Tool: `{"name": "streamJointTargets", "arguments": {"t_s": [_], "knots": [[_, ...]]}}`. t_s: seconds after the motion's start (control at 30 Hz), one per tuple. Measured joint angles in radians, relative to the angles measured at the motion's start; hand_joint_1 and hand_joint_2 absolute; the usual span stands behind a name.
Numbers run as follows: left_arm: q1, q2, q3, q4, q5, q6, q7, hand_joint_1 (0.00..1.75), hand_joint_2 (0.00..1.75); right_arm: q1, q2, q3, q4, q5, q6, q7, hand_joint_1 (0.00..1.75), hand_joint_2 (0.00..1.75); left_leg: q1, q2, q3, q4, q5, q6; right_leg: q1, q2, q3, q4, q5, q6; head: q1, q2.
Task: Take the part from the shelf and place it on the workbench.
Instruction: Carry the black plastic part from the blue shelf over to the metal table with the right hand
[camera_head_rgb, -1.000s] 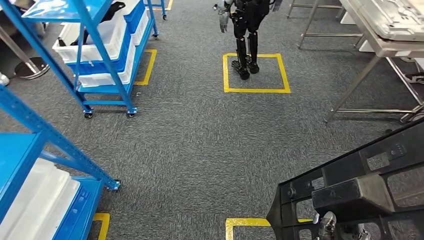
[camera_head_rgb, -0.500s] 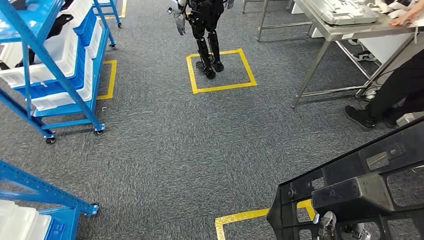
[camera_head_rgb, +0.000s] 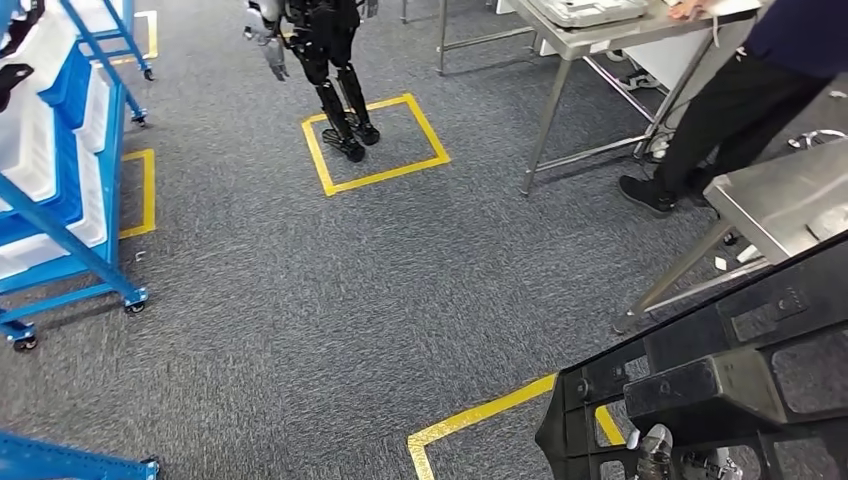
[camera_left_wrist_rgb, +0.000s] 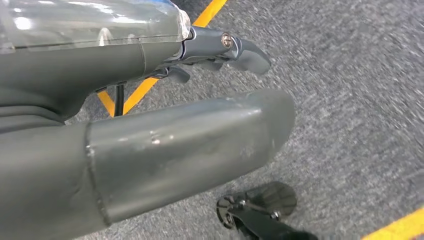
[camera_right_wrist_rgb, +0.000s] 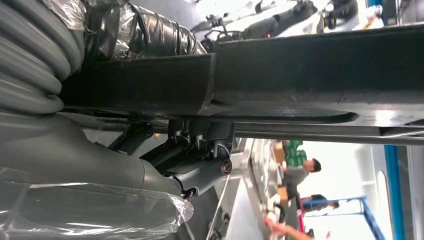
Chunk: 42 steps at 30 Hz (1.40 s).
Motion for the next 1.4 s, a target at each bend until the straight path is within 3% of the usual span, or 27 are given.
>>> {"name": "streamJointTargets", "arguments": {"t_s": [0.07, 0.13, 0.2, 0.23, 0.3, 0.33, 0.37, 0.43, 0.5, 0.53, 0.57, 0.63, 0.7, 0.73, 0.77, 0.8, 0.87, 0.93, 1.0, 1.07, 1.1, 1.17, 1.23, 1.27, 1.3, 1.33, 1.4], "knots": [[-0.003, 0.0, 0.0, 0.0, 0.0, 0.0, 0.0, 0.0, 0.0, 0.001, 0.0, 0.0, -0.002, 0.0, 0.0, 0.0, 1.75, 1.75, 0.002, -0.047, -0.011, 0.038, -0.027, -0.009, -0.009, 0.022, 0.009, -0.015, 0.007, -0.011, 0.0, 0.0], [-0.001, -0.001, 0.0, 0.0, 0.0, 0.0, 0.0, 0.0, 0.0, -0.001, 0.001, 0.0, -0.002, 0.0, 0.0, 0.0, 1.75, 1.75, 0.005, -0.107, -0.069, 0.158, -0.087, -0.014, -0.013, 0.044, 0.014, -0.021, 0.009, -0.019, 0.0, 0.0], [0.006, -0.002, 0.0, 0.0, 0.0, 0.0, 0.0, 0.0, 0.0, -0.002, 0.001, 0.001, -0.002, 0.0, 0.0, 0.0, 1.75, 1.75, 0.005, -0.122, -0.135, 0.276, -0.124, -0.018, -0.013, 0.073, 0.015, -0.019, 0.007, -0.022, -0.001, 0.0], [0.008, -0.002, 0.0, 0.0, 0.0, 0.0, 0.0, 0.0, 0.0, -0.002, 0.001, 0.001, -0.002, 0.0, 0.0, 0.0, 1.75, 1.75, 0.006, -0.123, -0.148, 0.287, -0.111, -0.019, -0.014, 0.089, 0.016, -0.016, 0.005, -0.021, -0.001, 0.0], [0.009, -0.002, 0.0, 0.0, 0.0, 0.0, 0.0, 0.0, 0.0, -0.002, 0.001, 0.001, -0.002, 0.0, 0.0, 0.001, 1.75, 1.75, 0.01, -0.136, -0.122, 0.2, -0.034, -0.023, -0.017, 0.12, 0.017, -0.005, -0.002, -0.014, -0.001, 0.0], [0.009, -0.001, 0.0, 0.0, 0.0, 0.0, 0.0, 0.0, 0.0, -0.002, 0.001, 0.001, -0.001, 0.0, 0.0, 0.001, 1.75, 1.75, 0.014, -0.158, -0.098, 0.136, 0.0, -0.023, -0.018, 0.134, 0.017, 0.003, -0.007, -0.009, -0.001, 0.0], [0.009, -0.001, 0.0, 0.0, 0.0, 0.0, 0.0, 0.0, 0.0, -0.003, 0.001, 0.001, -0.001, 0.0, 0.0, 0.001, 1.75, 1.75, 0.017, -0.18, -0.078, 0.083, 0.02, -0.021, -0.018, 0.146, 0.013, 0.012, -0.013, -0.003, -0.001, 0.0], [0.009, -0.001, 0.0, 0.0, 0.0, 0.0, 0.001, 0.0, 0.0, -0.002, 0.001, 0.001, -0.001, 0.0, 0.0, 0.001, 1.75, 1.75, 0.015, -0.207, -0.062, 0.04, 0.021, -0.013, -0.02, 0.168, 0.003, 0.023, -0.016, 0.011, 0.0, 0.0], [0.007, -0.002, 0.0, 0.0, 0.0, 0.0, 0.001, 0.0, 0.0, 0.0, 0.001, 0.001, -0.001, 0.0, 0.0, 0.001, 1.75, 1.75, 0.014, -0.19, -0.058, 0.033, 0.024, 0.001, -0.023, 0.185, -0.003, 0.022, -0.013, 0.022, -0.001, 0.0], [0.006, -0.002, 0.0, 0.0, 0.0, 0.0, 0.001, 0.0, 0.0, 0.001, 0.001, 0.0, -0.001, 0.0, 0.0, 0.001, 1.75, 1.75, 0.015, -0.179, -0.055, 0.028, 0.028, 0.008, -0.023, 0.173, -0.006, 0.028, -0.016, 0.025, 0.0, 0.0], [0.006, -0.003, 0.0, 0.0, 0.0, 0.0, 0.001, 0.0, 0.0, 0.001, 0.001, 0.0, -0.001, 0.0, 0.0, 0.0, 1.75, 1.75, 0.017, -0.166, -0.053, 0.022, 0.031, 0.015, -0.021, 0.147, -0.017, 0.049, -0.029, 0.029, 0.0, 0.0], [0.007, -0.003, 0.0, 0.0, 0.001, -0.003, 0.001, 0.0, 0.0, -0.002, 0.001, 0.0, -0.001, 0.0, 0.001, 0.0, 1.75, 1.75, 0.015, -0.14, -0.049, 0.015, 0.032, 0.024, -0.018, 0.081, -0.064, 0.144, -0.08, 0.037, 0.001, 0.0], [0.011, -0.002, 0.0, 0.0, 0.002, -0.006, 0.002, 0.0, 0.0, -0.004, 0.001, 0.0, -0.001, 0.001, 0.002, 0.001, 1.75, 1.75, 0.012, -0.112, -0.049, 0.015, 0.029, 0.027, -0.021, 0.056, -0.126, 0.259, -0.125, 0.044, 0.002, 0.0], [0.011, -0.002, 0.0, 0.0, 0.002, -0.007, 0.002, 0.0, 0.0, -0.004, 0.001, 0.0, -0.001, 0.001, 0.003, 0.001, 1.75, 1.75, 0.011, -0.099, -0.047, 0.015, 0.027, 0.027, -0.022, 0.052, -0.14, 0.281, -0.123, 0.045, 0.002, 0.0], [0.011, -0.002, 0.0, 0.0, 0.002, -0.008, 0.003, 0.0, 0.0, -0.003, 0.001, -0.001, -0.001, 0.001, 0.003, 0.001, 1.75, 1.75, 0.011, -0.086, -0.045, 0.015, 0.025, 0.026, -0.023, 0.049, -0.134, 0.266, -0.102, 0.045, 0.002, 0.0], [0.01, -0.003, 0.0, 0.0, 0.002, -0.009, 0.003, 0.0, 0.0, -0.003, 0.001, -0.001, -0.001, 0.001, 0.003, 0.001, 1.75, 1.75, 0.011, -0.075, -0.041, 0.015, 0.022, 0.025, -0.023, 0.043, -0.109, 0.215, -0.068, 0.042, 0.002, 0.0], [0.009, -0.003, 0.0, 0.0, 0.002, -0.01, 0.003, 0.0, 0.0, -0.004, 0.001, -0.001, -0.001, 0.001, 0.003, 0.001, 1.75, 1.75, 0.009, -0.057, -0.031, 0.015, 0.015, 0.019, -0.015, 0.008, -0.04, 0.081, -0.011, 0.031, 0.002, 0.0], [0.008, -0.003, 0.0, 0.0, 0.002, -0.012, 0.003, 0.0, 0.0, -0.004, 0.001, -0.001, -0.001, 0.001, 0.003, 0.001, 1.75, 1.75, 0.007, -0.042, -0.024, 0.014, 0.008, 0.009, -0.005, -0.014, -0.009, 0.016, 0.001, 0.019, 0.002, 0.0], [0.006, -0.003, 0.0, 0.0, 0.002, -0.012, 0.003, 0.0, 0.0, -0.003, 0.001, -0.001, -0.002, 0.001, 0.004, 0.001, 1.75, 1.75, 0.005, -0.026, -0.015, 0.008, 0.005, -0.002, -0.002, 0.003, -0.008, 0.01, 0.0, 0.009, 0.001, 0.0], [0.003, -0.003, 0.0, 0.0, 0.002, -0.012, 0.003, 0.0, 0.0, -0.002, 0.001, -0.001, -0.002, 0.002, 0.004, 0.0, 1.75, 1.75, 0.006, -0.046, -0.014, 0.024, -0.011, -0.011, -0.008, 0.021, 0.0, -0.004, 0.006, -0.001, 0.001, 0.0], [0.002, -0.003, 0.0, 0.0, 0.002, -0.013, 0.003, 0.0, 0.0, -0.003, 0.002, -0.001, -0.002, 0.002, 0.004, 0.0, 1.75, 1.75, 0.007, -0.069, -0.027, 0.057, -0.032, -0.014, -0.012, 0.029, 0.005, -0.011, 0.01, -0.007, 0.0, 0.0], [0.005, -0.003, 0.0, 0.0, 0.002, -0.014, 0.003, 0.0, 0.0, -0.005, 0.002, 0.0, -0.002, 0.002, 0.005, 0.001, 1.75, 1.75, 0.009, -0.111, -0.086, 0.177, -0.091, -0.017, -0.014, 0.047, 0.008, -0.013, 0.011, -0.015, 0.0, 0.0], [0.009, -0.003, 0.0, 0.0, 0.002, -0.015, 0.003, 0.0, 0.0, -0.004, 0.002, 0.0, -0.001, 0.002, 0.006, 0.001, 1.75, 1.75, 0.009, -0.12, -0.142, 0.272, -0.115, -0.019, -0.012, 0.069, 0.007, -0.008, 0.007, -0.018, 0.0, 0.0], [0.011, -0.003, 0.0, 0.0, 0.002, -0.016, 0.003, 0.0, 0.0, -0.004, 0.002, 0.0, -0.001, 0.003, 0.006, 0.001, 1.75, 1.75, 0.009, -0.121, -0.15, 0.275, -0.099, -0.02, -0.011, 0.081, 0.008, -0.004, 0.005, -0.018, 0.0, 0.0], [0.012, -0.002, 0.0, 0.0, 0.002, -0.016, 0.003, 0.0, 0.0, -0.004, 0.002, 0.0, -0.001, 0.004, 0.006, 0.001, 1.75, 1.75, 0.01, -0.123, -0.14, 0.237, -0.064, -0.019, -0.011, 0.093, 0.008, 0.0, 0.002, -0.017, 0.0, 0.0], [0.011, -0.002, 0.0, 0.0, 0.002, -0.016, 0.003, 0.0, 0.0, -0.004, 0.002, 0.0, -0.001, 0.006, 0.006, 0.002, 1.75, 1.75, 0.01, -0.132, -0.116, 0.174, -0.022, -0.016, -0.012, 0.103, 0.009, 0.006, -0.002, -0.014, 0.0, 0.0], [0.01, 0.0, 0.001, 0.0, 0.002, -0.017, 0.003, 0.0, 0.0, -0.005, 0.002, 0.0, -0.001, 0.015, 0.006, 0.005, 1.75, 1.75, 0.008, -0.162, -0.073, 0.064, 0.025, -0.008, -0.011, 0.121, 0.006, 0.016, -0.008, -0.005, 0.0, 0.0]]}}
